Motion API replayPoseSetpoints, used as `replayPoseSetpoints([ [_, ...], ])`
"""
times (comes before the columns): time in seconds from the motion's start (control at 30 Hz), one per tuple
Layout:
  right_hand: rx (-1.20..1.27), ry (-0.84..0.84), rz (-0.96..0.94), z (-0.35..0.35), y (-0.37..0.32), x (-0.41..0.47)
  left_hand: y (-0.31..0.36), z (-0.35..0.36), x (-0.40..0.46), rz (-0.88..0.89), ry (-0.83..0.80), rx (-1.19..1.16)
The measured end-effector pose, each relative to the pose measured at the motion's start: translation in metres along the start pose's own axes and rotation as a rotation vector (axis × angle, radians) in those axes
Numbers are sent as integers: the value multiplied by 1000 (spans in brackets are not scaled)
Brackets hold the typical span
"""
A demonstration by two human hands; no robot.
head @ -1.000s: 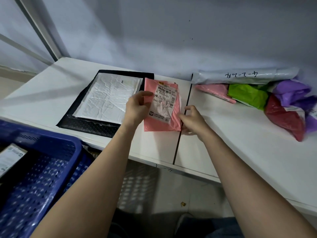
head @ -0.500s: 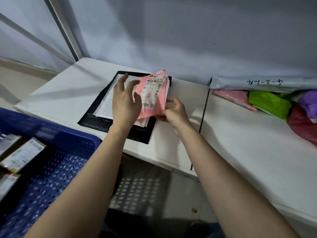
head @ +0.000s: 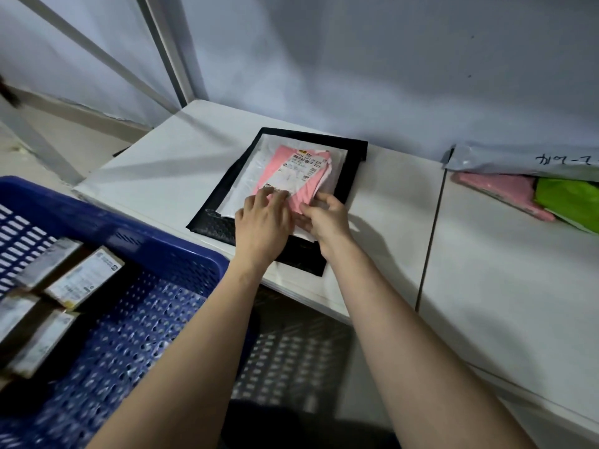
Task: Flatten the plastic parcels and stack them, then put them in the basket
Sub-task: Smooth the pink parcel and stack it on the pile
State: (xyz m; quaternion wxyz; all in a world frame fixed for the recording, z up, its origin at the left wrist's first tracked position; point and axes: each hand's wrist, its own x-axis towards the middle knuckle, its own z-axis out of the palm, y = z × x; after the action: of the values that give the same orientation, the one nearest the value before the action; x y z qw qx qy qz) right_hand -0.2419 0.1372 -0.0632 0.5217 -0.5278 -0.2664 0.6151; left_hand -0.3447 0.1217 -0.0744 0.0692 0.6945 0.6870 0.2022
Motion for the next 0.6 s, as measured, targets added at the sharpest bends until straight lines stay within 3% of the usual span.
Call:
replayPoseSetpoints([
  [0.1, -118, 82, -55, -1, 0, 2, -4, 4, 1, -42, -75, -22],
  [0.23, -727, 236, -340, -7, 1, 6, -7, 10, -1, -52, -155, -2],
  [0.3, -1021, 141, -438, -5, 1, 3, -8, 11, -2, -46, -161, -3],
  [0.37, -1191, 9, -408, -6, 5, 0, -9, 13, -1, -40, -194, 4],
  [0.47, -1313, -94, -320, -11, 13, -3, -12, 15, 0, -62, -289, 13],
  [0.6, -1315, -93, -286, -10, 15, -2, -9, 16, 2, -75, -338, 11],
])
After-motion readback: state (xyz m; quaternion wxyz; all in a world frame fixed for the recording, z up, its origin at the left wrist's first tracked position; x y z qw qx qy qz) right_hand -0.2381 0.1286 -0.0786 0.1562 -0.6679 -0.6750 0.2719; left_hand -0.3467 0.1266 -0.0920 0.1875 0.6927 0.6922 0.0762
